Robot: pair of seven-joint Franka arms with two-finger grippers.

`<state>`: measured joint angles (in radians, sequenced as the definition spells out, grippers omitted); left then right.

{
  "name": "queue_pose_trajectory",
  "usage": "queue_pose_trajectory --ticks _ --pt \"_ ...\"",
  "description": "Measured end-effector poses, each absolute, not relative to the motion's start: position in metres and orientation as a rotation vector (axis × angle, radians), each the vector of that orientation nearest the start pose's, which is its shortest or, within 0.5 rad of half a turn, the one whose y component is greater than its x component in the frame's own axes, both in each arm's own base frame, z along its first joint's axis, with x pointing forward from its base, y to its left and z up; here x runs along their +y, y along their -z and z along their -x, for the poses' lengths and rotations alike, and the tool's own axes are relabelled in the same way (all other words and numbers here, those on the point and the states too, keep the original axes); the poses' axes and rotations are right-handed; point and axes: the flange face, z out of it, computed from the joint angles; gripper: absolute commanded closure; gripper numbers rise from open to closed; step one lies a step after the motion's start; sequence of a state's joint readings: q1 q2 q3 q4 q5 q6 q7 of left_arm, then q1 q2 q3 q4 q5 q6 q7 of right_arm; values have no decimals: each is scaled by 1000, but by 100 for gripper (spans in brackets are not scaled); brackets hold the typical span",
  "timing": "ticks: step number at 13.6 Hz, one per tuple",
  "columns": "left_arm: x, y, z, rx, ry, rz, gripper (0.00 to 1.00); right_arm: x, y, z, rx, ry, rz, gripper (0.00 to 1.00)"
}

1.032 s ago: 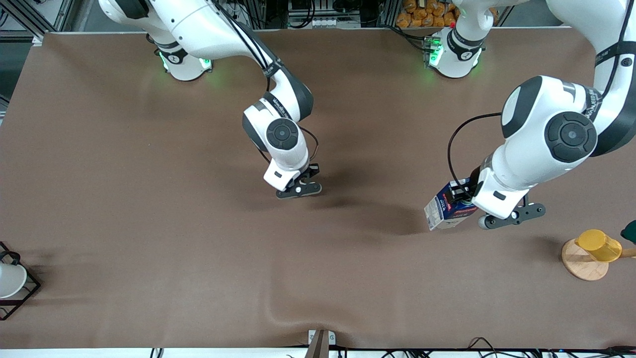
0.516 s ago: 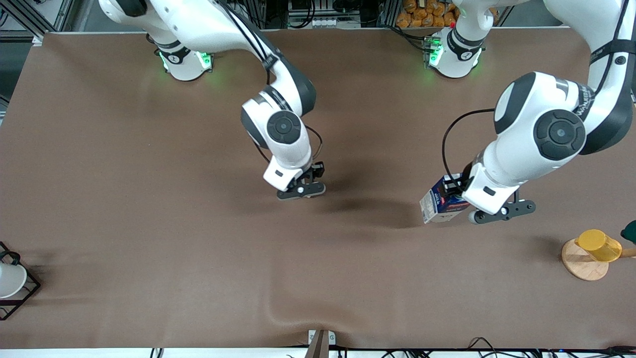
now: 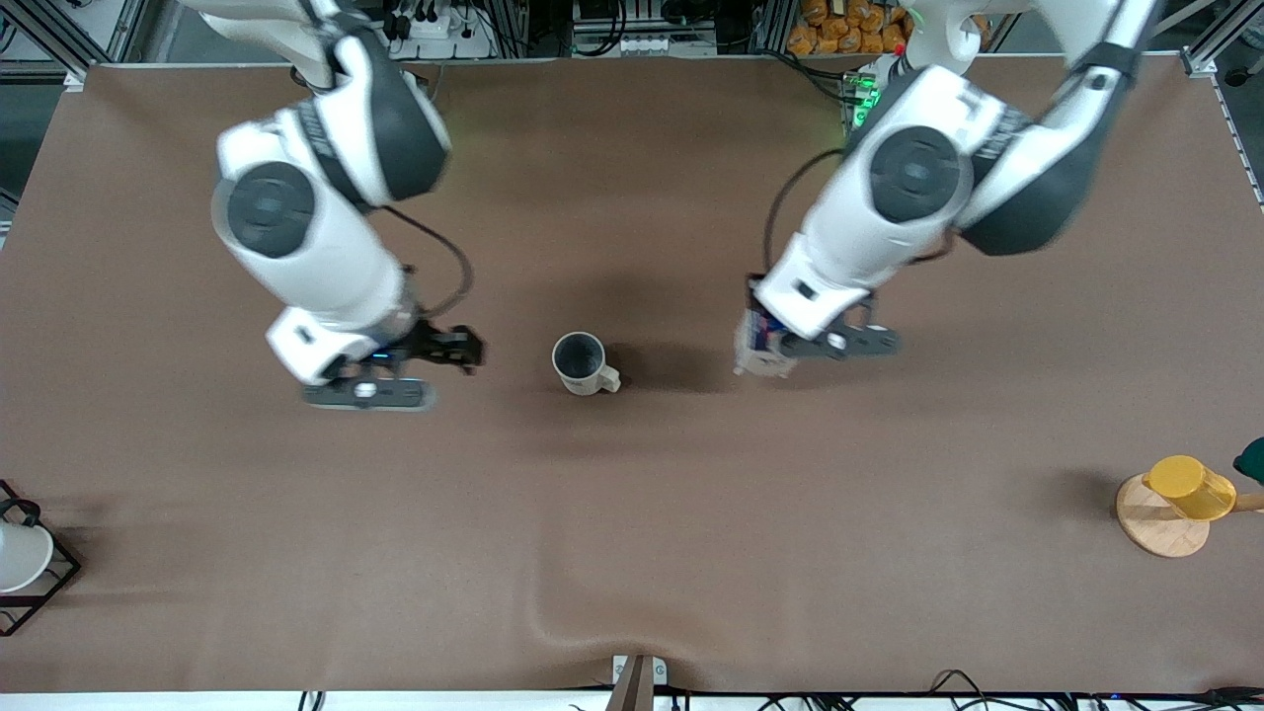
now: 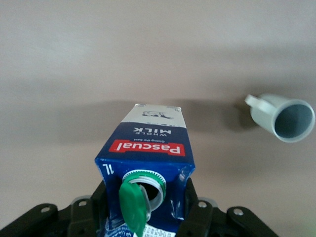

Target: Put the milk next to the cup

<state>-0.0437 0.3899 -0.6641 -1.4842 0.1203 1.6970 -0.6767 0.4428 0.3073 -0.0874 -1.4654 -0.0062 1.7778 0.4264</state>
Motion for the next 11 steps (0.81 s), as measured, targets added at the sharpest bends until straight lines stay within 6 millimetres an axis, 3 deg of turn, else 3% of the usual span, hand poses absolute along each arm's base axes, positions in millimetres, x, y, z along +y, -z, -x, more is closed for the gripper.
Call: queue_pose_trajectory --ticks 2,5,6,8,11 --pt "-402 -474 -510 149 -247 3160 40 161 -536 -598 86 39 3179 0" --pt "-447 -462 -477 285 -271 3146 39 28 -575 -570 -51 -13 3173 0" --pt "-459 -458 -467 322 -282 3141 39 -2 -583 -563 -62 -28 3169 0" --pt "-485 -448 -449 395 -276 3151 39 -33 -589 -553 -24 -68 3165 0" --pt "-513 -427 -434 472 -266 3160 38 -43 -600 -548 3 -24 3169 0"
